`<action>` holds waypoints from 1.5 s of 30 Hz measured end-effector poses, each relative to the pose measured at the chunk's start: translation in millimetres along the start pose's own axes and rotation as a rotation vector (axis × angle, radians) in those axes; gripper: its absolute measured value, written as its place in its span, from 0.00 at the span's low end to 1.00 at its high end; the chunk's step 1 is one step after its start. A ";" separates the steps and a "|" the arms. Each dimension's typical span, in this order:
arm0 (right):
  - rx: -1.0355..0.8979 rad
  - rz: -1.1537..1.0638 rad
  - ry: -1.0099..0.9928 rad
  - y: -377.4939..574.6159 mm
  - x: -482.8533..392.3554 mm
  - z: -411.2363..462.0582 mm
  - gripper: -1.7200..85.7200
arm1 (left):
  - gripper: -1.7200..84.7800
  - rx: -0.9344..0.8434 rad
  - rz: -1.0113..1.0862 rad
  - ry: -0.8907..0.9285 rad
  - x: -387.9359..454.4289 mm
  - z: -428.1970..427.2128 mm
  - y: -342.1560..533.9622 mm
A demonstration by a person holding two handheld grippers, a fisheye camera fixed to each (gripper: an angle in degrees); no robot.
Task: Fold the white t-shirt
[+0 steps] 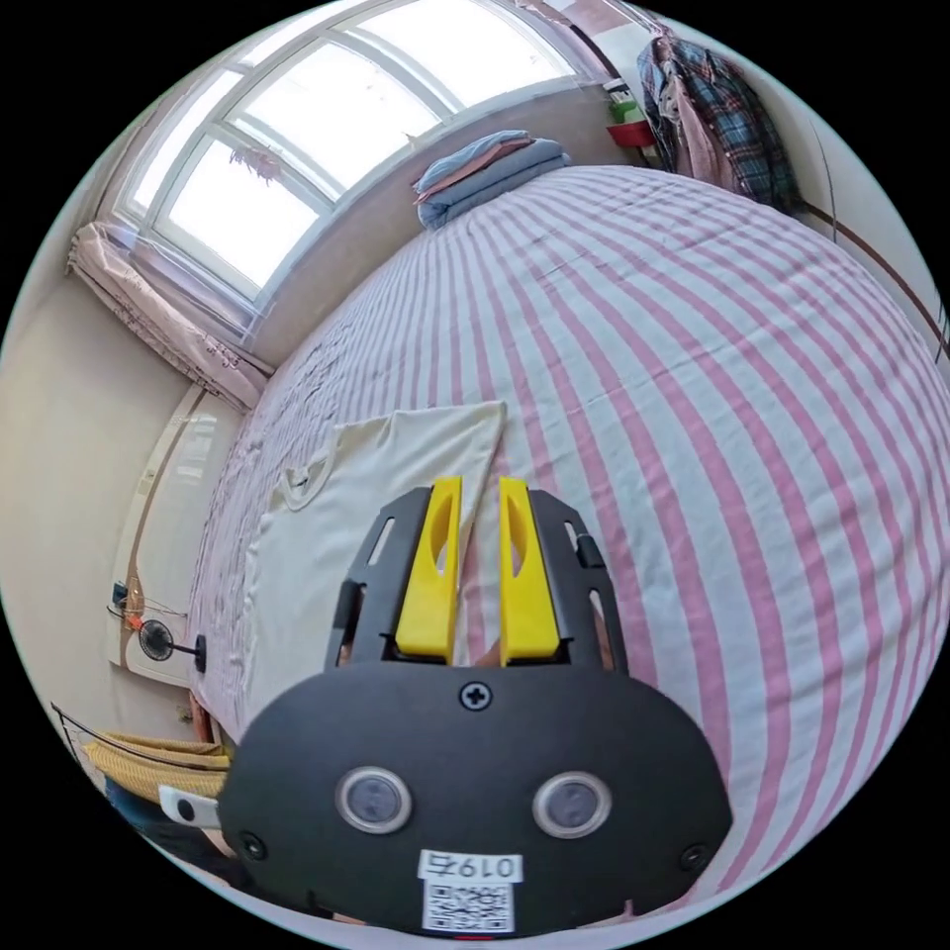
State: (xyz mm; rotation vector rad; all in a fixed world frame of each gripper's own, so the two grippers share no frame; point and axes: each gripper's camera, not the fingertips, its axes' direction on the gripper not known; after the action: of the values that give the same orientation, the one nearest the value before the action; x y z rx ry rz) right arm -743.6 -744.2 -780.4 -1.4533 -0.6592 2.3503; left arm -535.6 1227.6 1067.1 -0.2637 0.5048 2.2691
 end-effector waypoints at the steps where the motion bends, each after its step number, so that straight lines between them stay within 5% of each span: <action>1: 0.003 0.002 0.008 -15.2 1.4 10.7 0.10 | 0.03 -0.003 -0.013 0.030 -1.5 9.1 -3.2; 19: -0.140 -0.565 0.039 -149.5 -108.6 165.5 0.08 | 0.03 -0.079 -0.204 0.292 -53.7 118.2 -33.3; 31: -0.331 -0.651 0.028 -198.2 -144.6 248.0 0.05 | 0.03 -0.083 -0.174 0.248 -44.8 151.7 -51.3; 45: -0.209 -0.746 0.150 -208.6 -162.8 276.8 0.01 | 0.03 -0.085 -0.160 0.222 -30.1 172.0 -62.6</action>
State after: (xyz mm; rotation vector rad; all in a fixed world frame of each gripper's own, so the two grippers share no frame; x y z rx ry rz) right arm -916.9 -706.5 -440.9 -1.1594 -1.1838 1.6190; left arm -474.3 1321.4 1214.9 -0.5828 0.4829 2.1192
